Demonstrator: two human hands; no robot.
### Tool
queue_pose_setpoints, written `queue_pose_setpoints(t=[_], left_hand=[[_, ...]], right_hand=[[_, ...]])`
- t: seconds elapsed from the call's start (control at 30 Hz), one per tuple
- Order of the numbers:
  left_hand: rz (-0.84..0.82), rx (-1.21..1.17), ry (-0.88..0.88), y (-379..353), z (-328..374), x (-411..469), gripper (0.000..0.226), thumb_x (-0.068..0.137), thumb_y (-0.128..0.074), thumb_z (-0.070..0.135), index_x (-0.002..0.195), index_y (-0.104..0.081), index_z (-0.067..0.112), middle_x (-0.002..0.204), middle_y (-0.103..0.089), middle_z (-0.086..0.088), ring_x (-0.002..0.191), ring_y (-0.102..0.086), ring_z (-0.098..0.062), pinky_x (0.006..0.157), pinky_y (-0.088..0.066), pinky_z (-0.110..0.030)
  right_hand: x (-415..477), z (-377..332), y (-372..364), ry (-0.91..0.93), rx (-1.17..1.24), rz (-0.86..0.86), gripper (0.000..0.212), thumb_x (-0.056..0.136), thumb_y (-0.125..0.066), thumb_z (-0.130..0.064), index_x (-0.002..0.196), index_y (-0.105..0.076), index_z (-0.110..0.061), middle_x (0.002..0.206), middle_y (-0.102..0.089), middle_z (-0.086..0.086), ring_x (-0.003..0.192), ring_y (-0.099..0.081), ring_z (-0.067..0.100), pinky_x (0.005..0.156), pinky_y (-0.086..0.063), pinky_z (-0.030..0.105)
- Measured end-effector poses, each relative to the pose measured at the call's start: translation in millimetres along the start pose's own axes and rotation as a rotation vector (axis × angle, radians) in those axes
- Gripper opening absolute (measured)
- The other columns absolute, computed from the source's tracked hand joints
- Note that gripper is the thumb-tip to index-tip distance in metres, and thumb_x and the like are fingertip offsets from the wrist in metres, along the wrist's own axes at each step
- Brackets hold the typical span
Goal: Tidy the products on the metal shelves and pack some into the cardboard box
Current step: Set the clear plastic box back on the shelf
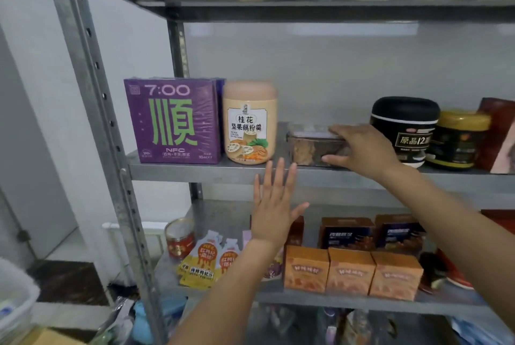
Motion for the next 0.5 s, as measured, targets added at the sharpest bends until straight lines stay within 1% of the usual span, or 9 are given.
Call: queue_pose_setpoints(t=[0.1, 0.2, 0.23, 0.3, 0.37, 0.43, 0.47, 0.5], left_hand=[[-0.021, -0.002, 0.018, 3, 2, 0, 0.083, 0.094, -0.021, 0.066, 0.156, 0.005, 0.017, 0.162, -0.011, -0.013, 0.149, -0.007, -0.031, 0.120, -0.007, -0.049], [-0.041, -0.033, 0.047, 5, 6, -1, 0.077, 0.097, -0.012, 0.065, 0.156, 0.002, 0.018, 0.160, -0.015, -0.013, 0.149, -0.009, -0.031, 0.119, -0.008, -0.048], [-0.043, -0.051, 0.058, 6, 6, 1, 0.075, 0.098, -0.011, 0.064, 0.156, -0.003, 0.018, 0.158, -0.019, -0.013, 0.148, -0.011, -0.031, 0.118, -0.009, -0.048], [-0.030, -0.118, 0.093, 9, 7, 3, 0.071, 0.099, -0.011, 0.062, 0.153, -0.020, 0.016, 0.154, -0.031, -0.012, 0.145, -0.017, -0.029, 0.116, -0.011, -0.047], [0.007, -0.246, 0.157, 19, 10, 8, 0.071, 0.098, -0.011, 0.063, 0.146, -0.032, 0.015, 0.149, -0.041, -0.011, 0.144, -0.018, -0.025, 0.117, -0.010, -0.045], [0.033, -0.463, 0.290, 29, 13, 10, 0.081, 0.092, -0.008, 0.071, 0.143, -0.038, 0.016, 0.149, -0.040, -0.007, 0.144, -0.016, -0.019, 0.120, -0.009, -0.044], [0.033, -0.588, 0.373, 34, 13, 12, 0.085, 0.089, -0.007, 0.075, 0.141, -0.042, 0.018, 0.147, -0.041, -0.003, 0.143, -0.018, -0.017, 0.119, -0.012, -0.045], [0.062, -0.694, 0.446, 41, 12, 14, 0.084, 0.087, -0.010, 0.077, 0.137, -0.047, 0.020, 0.143, -0.044, -0.001, 0.139, -0.023, -0.015, 0.118, -0.017, -0.045]], right_hand=[[-2, -1, 5, 0.010, 0.019, 0.069, 0.065, 0.077, -0.074, -0.050, 0.130, -0.059, -0.015, 0.125, -0.065, 0.011, 0.112, -0.058, 0.033, 0.093, -0.042, 0.039], [-7, 0, 7, 0.030, 0.041, 0.112, 0.065, 0.075, -0.076, -0.048, 0.129, -0.060, -0.015, 0.126, -0.065, 0.010, 0.113, -0.058, 0.032, 0.094, -0.041, 0.038], [-8, 0, 6, 0.033, 0.046, 0.114, 0.066, 0.075, -0.077, -0.048, 0.129, -0.060, -0.015, 0.129, -0.063, 0.009, 0.115, -0.058, 0.031, 0.097, -0.040, 0.038], [-9, 1, 4, 0.033, 0.055, 0.132, 0.067, 0.074, -0.077, -0.048, 0.130, -0.059, -0.016, 0.131, -0.062, 0.008, 0.118, -0.057, 0.030, 0.101, -0.037, 0.039], [-9, 2, 2, 0.018, 0.052, 0.151, 0.068, 0.074, -0.077, -0.049, 0.131, -0.058, -0.017, 0.133, -0.061, 0.006, 0.122, -0.055, 0.027, 0.104, -0.034, 0.041], [-12, 2, -2, -0.021, 0.052, 0.151, 0.070, 0.074, -0.075, -0.050, 0.134, -0.055, -0.019, 0.138, -0.057, 0.005, 0.127, -0.051, 0.026, 0.108, -0.031, 0.043], [-14, 2, -3, -0.041, 0.058, 0.159, 0.071, 0.075, -0.075, -0.050, 0.136, -0.054, -0.019, 0.140, -0.055, 0.005, 0.130, -0.049, 0.025, 0.110, -0.029, 0.046], [-17, 2, -5, -0.054, 0.064, 0.177, 0.072, 0.074, -0.076, -0.048, 0.136, -0.054, -0.019, 0.141, -0.054, 0.005, 0.131, -0.048, 0.026, 0.112, -0.028, 0.049]])
Point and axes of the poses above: each hand's wrist, its own x-axis towards the middle knuckle, its own y-axis out of the back of the hand, z = x × y, the point moved 5 cm from there along x, towards the middle knuckle
